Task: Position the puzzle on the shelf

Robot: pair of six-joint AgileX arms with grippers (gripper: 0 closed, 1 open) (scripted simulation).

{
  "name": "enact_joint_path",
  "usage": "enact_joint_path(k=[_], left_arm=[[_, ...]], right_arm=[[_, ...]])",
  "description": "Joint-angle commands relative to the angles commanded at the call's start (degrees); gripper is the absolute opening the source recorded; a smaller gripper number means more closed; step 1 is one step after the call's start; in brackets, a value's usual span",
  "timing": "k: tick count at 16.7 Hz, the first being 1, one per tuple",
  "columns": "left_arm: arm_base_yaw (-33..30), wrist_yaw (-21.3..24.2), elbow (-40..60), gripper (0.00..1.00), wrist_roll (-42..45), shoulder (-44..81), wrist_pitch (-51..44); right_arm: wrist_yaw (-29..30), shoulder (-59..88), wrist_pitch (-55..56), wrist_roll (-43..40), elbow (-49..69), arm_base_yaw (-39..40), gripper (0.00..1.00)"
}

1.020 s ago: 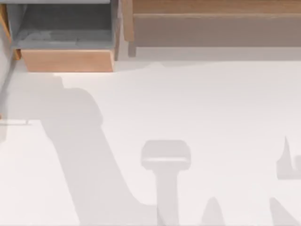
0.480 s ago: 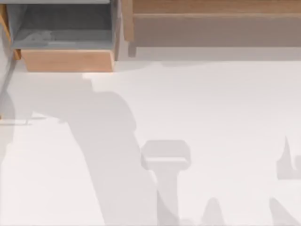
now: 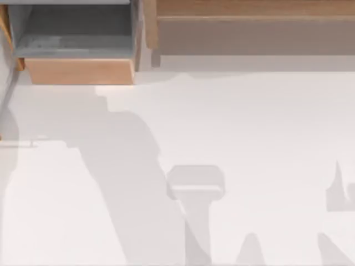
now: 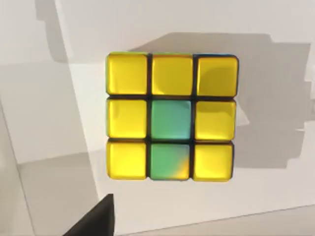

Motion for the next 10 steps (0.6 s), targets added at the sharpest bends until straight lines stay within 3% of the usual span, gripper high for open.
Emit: enact_joint_path(k=[6, 10], left_arm=[[1.3, 0.7, 5.1, 1.00, 2.3, 11.6, 4.9], [1.2, 0.8, 5.8, 1.00, 2.4, 12.4, 5.2]], right_arm=[[0.0, 0.0, 0.0, 0.0, 0.0, 0.0, 1.00], [0.0, 0.0, 0.0, 0.0, 0.0, 0.0, 1.00]])
